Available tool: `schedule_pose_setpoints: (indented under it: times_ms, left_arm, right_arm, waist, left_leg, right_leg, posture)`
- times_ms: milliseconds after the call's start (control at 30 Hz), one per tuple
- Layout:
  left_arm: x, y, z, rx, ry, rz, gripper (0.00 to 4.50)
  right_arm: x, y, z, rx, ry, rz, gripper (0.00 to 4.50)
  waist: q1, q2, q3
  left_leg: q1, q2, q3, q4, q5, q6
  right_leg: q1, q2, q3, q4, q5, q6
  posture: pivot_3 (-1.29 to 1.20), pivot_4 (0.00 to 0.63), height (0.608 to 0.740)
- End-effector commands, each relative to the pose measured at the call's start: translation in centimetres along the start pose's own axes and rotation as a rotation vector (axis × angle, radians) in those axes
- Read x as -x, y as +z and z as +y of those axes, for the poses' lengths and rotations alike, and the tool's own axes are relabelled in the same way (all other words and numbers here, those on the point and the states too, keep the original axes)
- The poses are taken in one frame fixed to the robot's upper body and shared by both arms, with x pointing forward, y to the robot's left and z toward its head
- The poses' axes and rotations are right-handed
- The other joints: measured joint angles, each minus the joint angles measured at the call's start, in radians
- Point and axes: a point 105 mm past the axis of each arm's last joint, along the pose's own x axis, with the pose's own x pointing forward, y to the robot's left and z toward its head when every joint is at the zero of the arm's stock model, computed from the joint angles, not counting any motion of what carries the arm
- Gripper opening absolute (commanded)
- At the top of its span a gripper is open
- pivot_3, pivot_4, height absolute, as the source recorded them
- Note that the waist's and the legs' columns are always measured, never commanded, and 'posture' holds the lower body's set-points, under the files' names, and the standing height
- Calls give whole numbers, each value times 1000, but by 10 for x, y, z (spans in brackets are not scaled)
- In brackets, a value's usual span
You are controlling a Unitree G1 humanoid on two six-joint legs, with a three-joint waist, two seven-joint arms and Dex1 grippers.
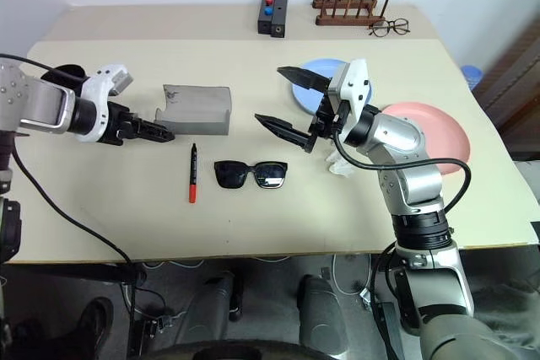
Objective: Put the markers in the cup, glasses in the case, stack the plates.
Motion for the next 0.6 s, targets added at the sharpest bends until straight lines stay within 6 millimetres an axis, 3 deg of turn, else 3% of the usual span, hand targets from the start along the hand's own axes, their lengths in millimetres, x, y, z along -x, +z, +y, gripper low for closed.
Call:
schedule_pose_setpoints:
  times_ms: [33,267,600]
  left_arm:
    - [4,13,-4,47,-11,-58,4491]
    - [1,18,-21,52,-56,-87,4491]
    - [14,-16,-13,-29,-52,-72,4491]
  right_arm:
    - [1,9,-1,36,-12,-32,4500]
    - [-1,9,0,32,-5,-34,4500]
    - [1,9,0,37,-12,-31,4500]
  waist:
    - [1,0,0]
    - [3,0,0]
    - [-14,0,0]
  left_leg:
    - [0,0,0,0,0,0]
    - [0,0,-1,3,0,0]
    - [1,0,-1,2,0,0]
  right_leg:
    - [0,0,0,1,0,0]
    - [0,0,0,2,0,0]
    - [0,0,0,3,0,0]
  posture:
    - [0,150,740]
    - [0,150,740]
    - [0,150,740]
